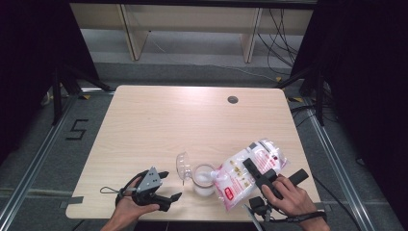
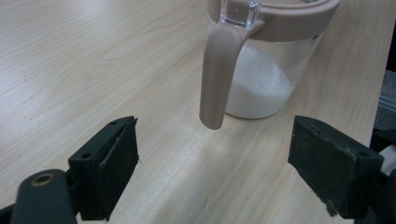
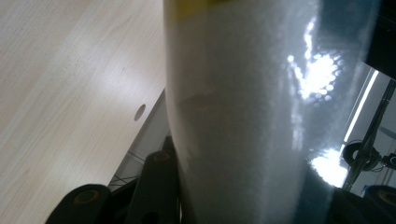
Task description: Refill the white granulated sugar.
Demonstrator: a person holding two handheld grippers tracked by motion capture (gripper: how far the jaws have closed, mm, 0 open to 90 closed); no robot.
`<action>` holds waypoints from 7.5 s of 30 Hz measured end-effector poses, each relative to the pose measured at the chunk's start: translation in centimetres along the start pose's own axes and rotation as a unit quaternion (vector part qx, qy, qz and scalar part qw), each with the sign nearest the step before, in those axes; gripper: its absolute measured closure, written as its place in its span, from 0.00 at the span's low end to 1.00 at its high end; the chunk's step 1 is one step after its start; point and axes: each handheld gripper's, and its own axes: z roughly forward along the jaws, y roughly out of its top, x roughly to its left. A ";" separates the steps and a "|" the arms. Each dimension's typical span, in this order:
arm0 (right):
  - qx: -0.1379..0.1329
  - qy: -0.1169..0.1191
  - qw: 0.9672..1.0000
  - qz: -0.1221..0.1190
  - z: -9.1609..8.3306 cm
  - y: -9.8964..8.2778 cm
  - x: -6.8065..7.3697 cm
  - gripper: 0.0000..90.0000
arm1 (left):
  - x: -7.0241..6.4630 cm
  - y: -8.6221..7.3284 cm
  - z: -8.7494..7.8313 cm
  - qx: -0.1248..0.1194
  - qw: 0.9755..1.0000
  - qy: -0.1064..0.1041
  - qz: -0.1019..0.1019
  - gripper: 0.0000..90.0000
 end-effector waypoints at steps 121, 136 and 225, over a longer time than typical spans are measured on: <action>-0.008 0.009 1.000 -0.010 0.2 -0.1 -0.3 0.80 | 0.2 0.1 -0.1 -0.003 1.000 -0.002 0.014 0.17; -0.027 0.012 0.999 0.038 0.4 -0.8 0.2 0.82 | 0.2 0.1 -0.1 -0.003 1.000 -0.002 0.014 0.17; -0.118 0.092 0.864 0.481 3.7 -4.4 4.4 0.84 | 0.0 0.1 -0.1 -0.010 1.000 0.002 -0.008 0.17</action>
